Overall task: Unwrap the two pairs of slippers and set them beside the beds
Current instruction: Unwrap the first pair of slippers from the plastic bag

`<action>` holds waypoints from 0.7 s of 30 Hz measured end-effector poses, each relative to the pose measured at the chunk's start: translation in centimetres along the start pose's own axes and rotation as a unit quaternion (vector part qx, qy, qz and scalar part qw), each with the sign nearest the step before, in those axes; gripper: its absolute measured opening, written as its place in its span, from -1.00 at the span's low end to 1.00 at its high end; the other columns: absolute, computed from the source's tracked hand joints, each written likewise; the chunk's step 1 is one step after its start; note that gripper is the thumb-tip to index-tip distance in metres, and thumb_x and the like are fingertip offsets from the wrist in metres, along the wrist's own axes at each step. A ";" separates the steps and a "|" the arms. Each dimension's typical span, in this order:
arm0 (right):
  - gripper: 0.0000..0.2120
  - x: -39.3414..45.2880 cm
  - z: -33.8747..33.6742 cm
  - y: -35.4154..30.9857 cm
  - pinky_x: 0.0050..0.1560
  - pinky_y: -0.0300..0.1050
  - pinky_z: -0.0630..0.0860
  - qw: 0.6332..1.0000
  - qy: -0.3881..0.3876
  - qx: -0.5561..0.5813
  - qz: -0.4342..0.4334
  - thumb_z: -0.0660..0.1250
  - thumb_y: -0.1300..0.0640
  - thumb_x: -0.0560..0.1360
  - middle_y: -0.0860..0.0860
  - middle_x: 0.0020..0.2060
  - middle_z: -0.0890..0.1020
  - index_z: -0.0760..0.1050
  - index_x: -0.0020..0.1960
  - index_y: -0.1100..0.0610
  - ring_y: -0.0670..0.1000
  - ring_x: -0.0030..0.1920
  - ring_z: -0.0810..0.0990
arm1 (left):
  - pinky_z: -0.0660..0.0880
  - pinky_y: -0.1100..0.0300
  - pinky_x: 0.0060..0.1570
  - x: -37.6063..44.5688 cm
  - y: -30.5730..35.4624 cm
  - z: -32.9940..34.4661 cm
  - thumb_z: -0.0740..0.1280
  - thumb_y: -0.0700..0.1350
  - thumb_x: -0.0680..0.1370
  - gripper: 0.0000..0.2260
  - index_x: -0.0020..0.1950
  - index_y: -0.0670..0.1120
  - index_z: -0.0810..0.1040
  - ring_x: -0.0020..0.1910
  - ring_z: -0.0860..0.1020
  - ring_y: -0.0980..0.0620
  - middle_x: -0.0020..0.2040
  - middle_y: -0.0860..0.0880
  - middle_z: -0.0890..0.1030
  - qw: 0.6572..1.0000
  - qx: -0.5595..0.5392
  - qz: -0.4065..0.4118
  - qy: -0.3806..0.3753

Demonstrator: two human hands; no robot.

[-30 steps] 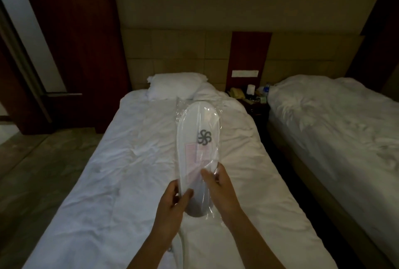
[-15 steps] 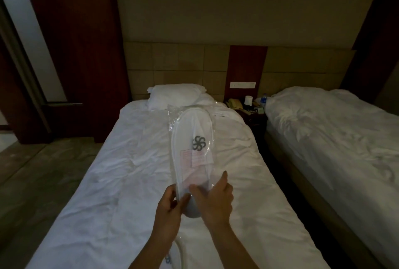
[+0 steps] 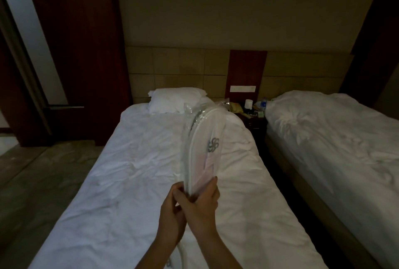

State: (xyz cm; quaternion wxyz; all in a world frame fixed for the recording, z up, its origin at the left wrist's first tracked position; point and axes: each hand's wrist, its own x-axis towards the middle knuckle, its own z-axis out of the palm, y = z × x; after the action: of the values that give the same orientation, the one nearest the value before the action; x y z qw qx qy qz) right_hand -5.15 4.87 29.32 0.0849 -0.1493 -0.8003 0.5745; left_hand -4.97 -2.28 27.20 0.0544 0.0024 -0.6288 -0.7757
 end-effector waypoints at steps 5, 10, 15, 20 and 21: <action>0.11 -0.1 -0.8 -0.9 0.26 0.17 0.48 0.997 0.028 0.073 -0.007 0.46 -0.21 0.14 0.15 0.34 0.32 0.04 0.55 0.07 0.18 0.32 0.39 | 0.59 0.15 -0.01 0.1 1.1 -0.2 0.36 -0.34 0.44 -0.68 0.07 0.02 0.57 0.01 0.64 0.03 -0.01 0.05 0.69 0.982 0.168 0.042 -0.071; -0.33 1.1 -1.7 -0.4 0.01 0.09 0.62 0.988 -0.009 0.152 -0.022 0.39 0.28 0.32 0.25 0.13 0.51 0.30 0.40 0.11 0.21 0.11 0.58 | 0.60 0.13 0.05 0.5 1.7 -0.8 0.21 -0.44 0.50 -0.61 -0.01 -0.01 0.68 0.03 0.66 -0.04 -0.02 -0.05 0.72 0.993 0.084 0.022 -0.079; -0.50 1.0 -2.0 -0.6 -0.17 -0.13 0.47 0.981 -0.073 0.179 -0.014 0.33 0.37 0.39 0.20 -0.04 0.52 0.39 0.30 0.16 0.06 -0.12 0.51 | 0.51 0.08 0.10 1.5 0.8 -0.1 0.30 -0.24 0.57 -0.82 0.11 -0.02 0.59 0.10 0.59 -0.08 0.03 -0.03 0.65 0.991 0.129 -0.026 0.022; -0.59 1.3 -2.5 -1.1 -0.13 -0.16 0.50 0.976 -0.111 0.188 -0.018 0.31 0.34 0.43 0.13 -0.01 0.61 0.46 0.27 0.18 0.02 -0.11 0.60 | 0.46 -0.02 0.21 1.9 0.4 -0.2 0.33 0.03 0.56 -0.53 0.45 0.07 0.31 0.23 0.48 -0.07 0.30 -0.04 0.47 0.979 0.032 -0.196 0.053; -0.59 1.3 -2.8 -1.2 -0.15 -0.21 0.54 0.975 -0.120 0.184 -0.013 0.31 0.32 0.42 0.10 0.02 0.65 0.48 0.25 0.11 0.00 -0.08 0.66 | 0.51 -0.03 0.16 1.9 0.2 -0.2 0.33 0.03 0.56 -0.53 0.45 0.08 0.30 0.22 0.52 -0.10 0.30 -0.06 0.50 0.972 -0.012 -0.231 0.040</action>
State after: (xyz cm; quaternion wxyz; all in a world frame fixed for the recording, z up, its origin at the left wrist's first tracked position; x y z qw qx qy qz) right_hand -5.69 7.46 31.26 0.0220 -0.0504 -0.6871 0.7244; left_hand -6.79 -2.71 27.51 -0.1013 0.1776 -0.5991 -0.7741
